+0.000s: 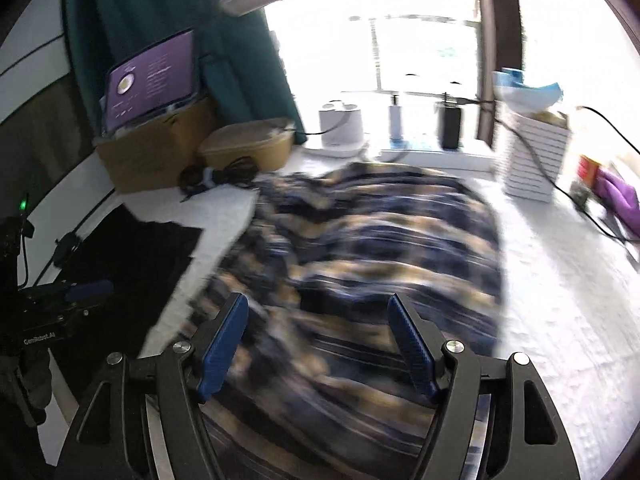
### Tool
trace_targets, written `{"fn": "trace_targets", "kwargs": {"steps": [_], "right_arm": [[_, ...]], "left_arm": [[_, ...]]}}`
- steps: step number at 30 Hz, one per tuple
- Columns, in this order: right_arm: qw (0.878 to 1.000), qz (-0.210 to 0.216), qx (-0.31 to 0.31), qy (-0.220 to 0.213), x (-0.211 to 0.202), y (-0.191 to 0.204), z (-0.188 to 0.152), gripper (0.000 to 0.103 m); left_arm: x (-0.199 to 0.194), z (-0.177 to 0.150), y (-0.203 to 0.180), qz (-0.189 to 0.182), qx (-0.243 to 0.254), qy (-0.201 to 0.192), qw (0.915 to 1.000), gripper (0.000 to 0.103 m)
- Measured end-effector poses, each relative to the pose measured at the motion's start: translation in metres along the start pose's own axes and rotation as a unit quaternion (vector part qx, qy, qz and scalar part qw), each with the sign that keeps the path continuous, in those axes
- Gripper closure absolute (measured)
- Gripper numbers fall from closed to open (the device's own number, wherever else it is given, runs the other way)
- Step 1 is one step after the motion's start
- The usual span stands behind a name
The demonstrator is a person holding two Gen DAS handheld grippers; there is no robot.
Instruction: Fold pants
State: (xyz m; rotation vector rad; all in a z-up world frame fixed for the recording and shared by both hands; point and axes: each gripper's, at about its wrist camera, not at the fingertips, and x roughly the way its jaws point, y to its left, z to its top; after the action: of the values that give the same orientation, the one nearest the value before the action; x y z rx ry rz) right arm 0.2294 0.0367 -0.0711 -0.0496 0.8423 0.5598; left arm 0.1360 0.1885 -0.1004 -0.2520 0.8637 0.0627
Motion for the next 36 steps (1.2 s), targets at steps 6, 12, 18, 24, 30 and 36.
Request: {"fn": "trace_targets", "kwargs": {"steps": [6, 12, 18, 24, 30, 36], "right_arm": [[0.999, -0.011, 0.050, -0.005, -0.024, -0.059, -0.024, 0.029], [0.997, -0.012, 0.080, -0.002, -0.029, -0.100, -0.040, 0.029], [0.994, 0.031, 0.102, 0.010, -0.028, -0.116, -0.051, 0.042], [0.994, 0.062, 0.088, 0.037, -0.012, -0.095, -0.060, 0.044], [0.998, 0.014, 0.039, 0.054, -0.002, -0.071, -0.069, 0.070], [0.998, -0.027, 0.014, 0.060, -0.007, -0.059, -0.080, 0.076]], "left_arm": [[0.014, 0.014, -0.045, -0.006, 0.031, 0.007, 0.9995, 0.067], [0.036, 0.026, -0.081, -0.005, 0.055, 0.026, 0.9981, 0.067], [0.052, 0.044, -0.107, -0.008, 0.072, 0.029, 0.9969, 0.067], [0.069, 0.047, -0.107, -0.016, 0.065, 0.040, 0.9970, 0.067], [0.068, 0.038, -0.094, -0.027, 0.068, 0.030, 0.9969, 0.080], [0.056, 0.026, -0.081, -0.042, 0.055, 0.022, 0.9974, 0.081]]}}
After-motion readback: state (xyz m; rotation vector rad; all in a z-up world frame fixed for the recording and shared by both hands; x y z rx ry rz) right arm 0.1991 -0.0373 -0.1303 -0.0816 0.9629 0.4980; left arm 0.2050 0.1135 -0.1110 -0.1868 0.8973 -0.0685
